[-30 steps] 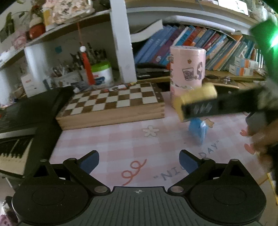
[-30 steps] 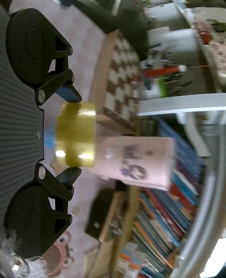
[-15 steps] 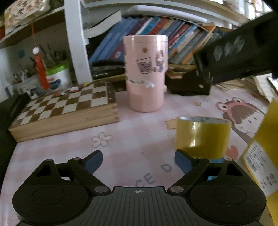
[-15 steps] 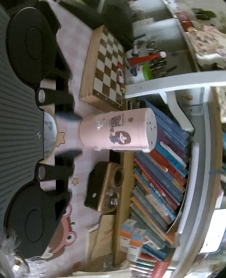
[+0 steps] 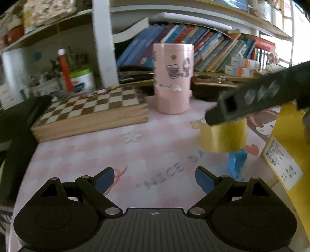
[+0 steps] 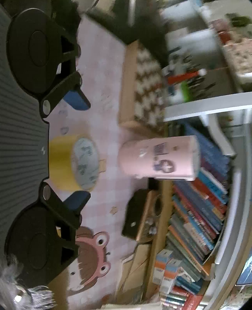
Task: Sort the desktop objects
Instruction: 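Grasp the yellow tape roll rim with the right gripper while the left tool approaches the blue item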
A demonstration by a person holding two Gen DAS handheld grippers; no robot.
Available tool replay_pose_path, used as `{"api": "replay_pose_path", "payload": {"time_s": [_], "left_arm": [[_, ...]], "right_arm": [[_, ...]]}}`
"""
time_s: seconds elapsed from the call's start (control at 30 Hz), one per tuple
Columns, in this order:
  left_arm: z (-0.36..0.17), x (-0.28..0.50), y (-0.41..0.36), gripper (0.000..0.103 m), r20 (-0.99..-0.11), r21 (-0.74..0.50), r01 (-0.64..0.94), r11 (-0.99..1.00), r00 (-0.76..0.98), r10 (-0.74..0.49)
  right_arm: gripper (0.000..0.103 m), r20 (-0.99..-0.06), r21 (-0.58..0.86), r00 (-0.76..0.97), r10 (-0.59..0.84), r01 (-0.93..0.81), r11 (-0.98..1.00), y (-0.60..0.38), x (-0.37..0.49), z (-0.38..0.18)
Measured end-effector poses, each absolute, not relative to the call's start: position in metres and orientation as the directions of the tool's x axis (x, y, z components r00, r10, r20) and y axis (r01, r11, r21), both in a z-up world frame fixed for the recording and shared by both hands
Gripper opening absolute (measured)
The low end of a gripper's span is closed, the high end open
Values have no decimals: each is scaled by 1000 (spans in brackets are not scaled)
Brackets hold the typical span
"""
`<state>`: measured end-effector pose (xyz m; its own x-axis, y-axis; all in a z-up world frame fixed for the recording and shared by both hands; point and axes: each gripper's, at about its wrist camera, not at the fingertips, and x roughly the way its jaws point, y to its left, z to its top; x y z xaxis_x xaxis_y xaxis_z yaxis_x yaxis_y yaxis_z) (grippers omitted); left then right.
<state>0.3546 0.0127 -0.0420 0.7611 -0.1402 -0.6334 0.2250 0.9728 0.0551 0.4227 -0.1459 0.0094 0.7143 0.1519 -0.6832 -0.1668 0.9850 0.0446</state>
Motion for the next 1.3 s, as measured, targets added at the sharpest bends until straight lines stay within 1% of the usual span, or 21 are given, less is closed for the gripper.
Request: {"api": "replay_pose_path", "payload": {"time_s": [0.07, 0.1, 0.17, 0.2, 0.3, 0.37, 0.43, 0.5, 0.6, 0.77, 0.8, 0.87, 0.97, 1.03, 1.07, 1.17, 1.23, 1.3], "left_arm": [[-41, 347, 19, 92, -636, 52, 209, 977, 761, -129], [-41, 343, 21, 92, -636, 50, 203, 978, 762, -125], [-41, 338, 22, 92, -636, 47, 200, 979, 762, -126], [-41, 337, 22, 92, -634, 45, 201, 978, 762, -128], [-39, 334, 19, 92, -627, 35, 216, 976, 765, -147], [-39, 332, 16, 92, -621, 30, 227, 973, 767, -160], [-38, 331, 14, 92, -617, 28, 230, 973, 770, -164], [-37, 329, 13, 92, -613, 26, 231, 973, 772, -167], [-36, 327, 14, 92, -612, 29, 227, 973, 774, -163], [-35, 325, 15, 92, -610, 29, 217, 976, 777, -155], [-34, 325, 15, 92, -610, 30, 217, 976, 777, -154], [-34, 326, 14, 92, -609, 30, 221, 975, 777, -157], [-33, 326, 10, 92, -605, 27, 234, 972, 778, -170], [-33, 327, 6, 92, -601, 22, 246, 969, 778, -183], [-33, 328, 4, 92, -597, 21, 253, 967, 779, -191], [-34, 331, -5, 91, -588, 16, 280, 960, 779, -217], [-35, 335, -13, 91, -589, 11, 304, 953, 772, -240], [-39, 340, -22, 88, -597, 3, 331, 944, 758, -264]], "right_arm": [[99, -688, -41, 722, 75, -142, 989, -136, 425, 1], [101, -687, -65, 724, 58, -141, 988, -134, 427, -2], [101, -688, -144, 725, 9, -148, 979, -127, 433, -11], [103, -688, -171, 726, -10, -149, 974, -126, 437, -15], [103, -684, -245, 725, -76, -131, 961, -122, 446, -23], [103, -688, -262, 721, -85, -138, 955, -122, 449, -25], [103, -685, -256, 725, -66, -156, 954, -122, 448, -23], [103, -686, -232, 728, -15, -199, 952, -121, 445, -19], [103, -681, -239, 732, -2, -219, 946, -116, 444, -18], [102, -734, -222, 678, -25, -205, 953, -118, 459, -36], [101, -737, -229, 675, -36, -198, 953, -119, 461, -40], [95, -736, -244, 676, -48, -198, 949, -120, 463, -45], [93, -734, -251, 678, -47, -206, 946, -122, 465, -47], [92, -734, -228, 679, -15, -226, 947, -124, 464, -45], [91, -728, -187, 685, 21, -228, 956, -128, 461, -40], [91, -662, -78, 738, 128, -238, 968, -137, 442, -12], [91, -600, -48, 782, 171, -248, 967, -143, 426, 11], [92, -543, -33, 819, 184, -240, 970, -150, 413, 32]]}}
